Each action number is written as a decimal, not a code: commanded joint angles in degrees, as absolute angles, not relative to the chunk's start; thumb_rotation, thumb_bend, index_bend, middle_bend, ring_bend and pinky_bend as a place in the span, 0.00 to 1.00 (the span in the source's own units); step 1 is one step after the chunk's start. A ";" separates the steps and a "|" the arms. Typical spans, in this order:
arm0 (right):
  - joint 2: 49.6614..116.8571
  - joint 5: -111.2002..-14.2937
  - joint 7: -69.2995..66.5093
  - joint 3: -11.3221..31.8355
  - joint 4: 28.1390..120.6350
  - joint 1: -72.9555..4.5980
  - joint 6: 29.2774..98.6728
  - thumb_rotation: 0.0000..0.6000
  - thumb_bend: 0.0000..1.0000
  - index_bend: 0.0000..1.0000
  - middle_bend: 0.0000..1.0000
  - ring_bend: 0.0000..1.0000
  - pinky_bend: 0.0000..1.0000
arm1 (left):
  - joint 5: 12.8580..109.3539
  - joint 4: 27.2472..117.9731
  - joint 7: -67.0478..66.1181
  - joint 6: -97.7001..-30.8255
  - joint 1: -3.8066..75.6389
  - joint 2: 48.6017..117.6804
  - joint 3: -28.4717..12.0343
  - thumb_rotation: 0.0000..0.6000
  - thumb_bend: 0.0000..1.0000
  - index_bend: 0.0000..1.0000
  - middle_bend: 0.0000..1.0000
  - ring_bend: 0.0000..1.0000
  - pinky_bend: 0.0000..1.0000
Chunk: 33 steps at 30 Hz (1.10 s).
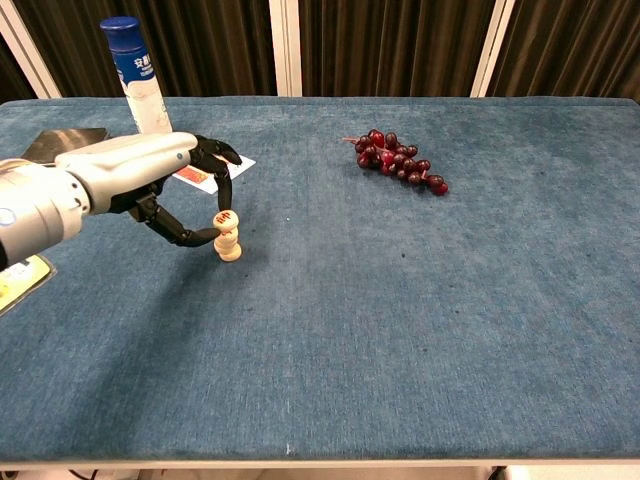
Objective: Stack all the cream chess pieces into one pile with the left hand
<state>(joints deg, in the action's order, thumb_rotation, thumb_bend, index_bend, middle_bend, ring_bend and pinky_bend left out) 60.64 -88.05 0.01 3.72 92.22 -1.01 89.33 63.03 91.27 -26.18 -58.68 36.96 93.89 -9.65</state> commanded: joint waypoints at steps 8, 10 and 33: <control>60.61 -87.78 0.24 3.80 92.37 -1.14 89.07 1.00 0.17 0.00 0.10 0.00 0.04 | 60.22 89.37 -27.40 -58.48 38.16 94.78 -9.94 1.00 0.35 0.49 0.09 0.00 0.00; 60.60 -87.73 0.30 3.82 92.42 -1.13 89.10 1.00 0.17 0.00 0.10 0.00 0.04 | 59.95 89.35 -27.71 -58.63 38.29 94.65 -9.87 1.00 0.34 0.48 0.09 0.00 0.00; 60.64 -87.76 0.48 3.76 92.54 -1.04 89.24 1.00 0.17 0.00 0.10 0.00 0.04 | 58.30 89.33 -29.61 -59.73 39.30 94.48 -8.64 1.00 0.33 0.45 0.09 0.00 0.00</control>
<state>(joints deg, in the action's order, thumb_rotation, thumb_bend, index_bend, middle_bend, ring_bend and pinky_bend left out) 60.63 -87.76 0.48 3.76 92.54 -1.04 89.23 58.30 89.32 -29.60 -59.73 39.29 94.49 -8.65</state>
